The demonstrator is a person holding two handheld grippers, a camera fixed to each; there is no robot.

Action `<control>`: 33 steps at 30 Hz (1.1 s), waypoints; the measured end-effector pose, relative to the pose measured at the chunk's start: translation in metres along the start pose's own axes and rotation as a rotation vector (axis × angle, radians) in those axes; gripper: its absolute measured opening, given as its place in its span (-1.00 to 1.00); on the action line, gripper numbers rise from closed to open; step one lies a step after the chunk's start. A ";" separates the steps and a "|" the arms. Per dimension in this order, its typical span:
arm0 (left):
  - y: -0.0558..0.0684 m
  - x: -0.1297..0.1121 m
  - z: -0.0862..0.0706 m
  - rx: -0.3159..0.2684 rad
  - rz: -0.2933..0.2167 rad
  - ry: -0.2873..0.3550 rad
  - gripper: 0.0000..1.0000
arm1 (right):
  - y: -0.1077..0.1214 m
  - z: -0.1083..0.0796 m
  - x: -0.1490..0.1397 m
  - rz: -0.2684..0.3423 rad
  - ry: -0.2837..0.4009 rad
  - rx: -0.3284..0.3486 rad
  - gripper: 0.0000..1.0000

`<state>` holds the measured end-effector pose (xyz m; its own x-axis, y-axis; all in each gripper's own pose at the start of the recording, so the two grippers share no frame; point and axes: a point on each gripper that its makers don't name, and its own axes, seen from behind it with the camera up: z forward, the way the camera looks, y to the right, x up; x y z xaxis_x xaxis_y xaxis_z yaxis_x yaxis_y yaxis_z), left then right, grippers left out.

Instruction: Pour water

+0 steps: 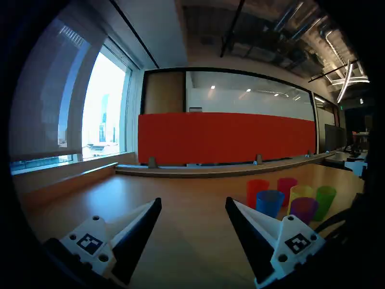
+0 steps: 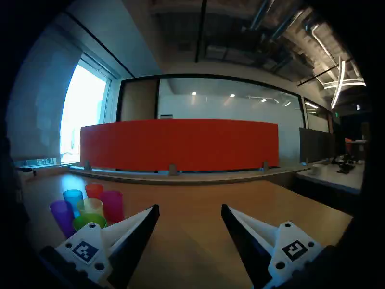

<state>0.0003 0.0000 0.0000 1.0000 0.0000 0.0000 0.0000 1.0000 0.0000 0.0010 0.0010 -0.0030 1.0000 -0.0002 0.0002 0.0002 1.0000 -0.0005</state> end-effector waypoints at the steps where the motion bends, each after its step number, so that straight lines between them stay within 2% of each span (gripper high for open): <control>1: 0.000 0.000 0.000 0.000 0.000 0.000 0.98 | 0.000 0.000 0.000 0.000 0.000 0.000 0.99; 9: 0.000 0.001 -0.001 -0.001 0.001 0.001 0.97 | -0.002 0.002 -0.001 -0.002 -0.001 0.009 0.99; 14: -0.005 0.008 -0.003 0.013 0.027 -0.008 0.97 | -0.002 0.004 0.006 -0.010 -0.014 0.019 1.00; 18: -0.007 0.026 -0.003 0.018 0.044 -0.002 0.98 | -0.004 0.007 0.026 -0.008 -0.013 0.035 0.99; 21: -0.006 0.040 0.000 0.007 0.035 -0.010 0.98 | -0.006 0.009 0.044 0.002 -0.017 0.053 1.00; 27: -0.007 0.070 0.012 -0.018 0.003 -0.033 0.98 | -0.011 0.016 0.075 0.008 -0.043 0.090 1.00; 33: -0.007 0.105 0.024 -0.044 0.000 -0.047 0.97 | -0.018 0.024 0.117 0.014 -0.032 0.116 0.99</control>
<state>0.1055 -0.0074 0.0243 0.9989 0.0015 0.0473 0.0006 0.9990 -0.0441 0.1176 -0.0167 0.0206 0.9994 0.0117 0.0333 -0.0154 0.9932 0.1151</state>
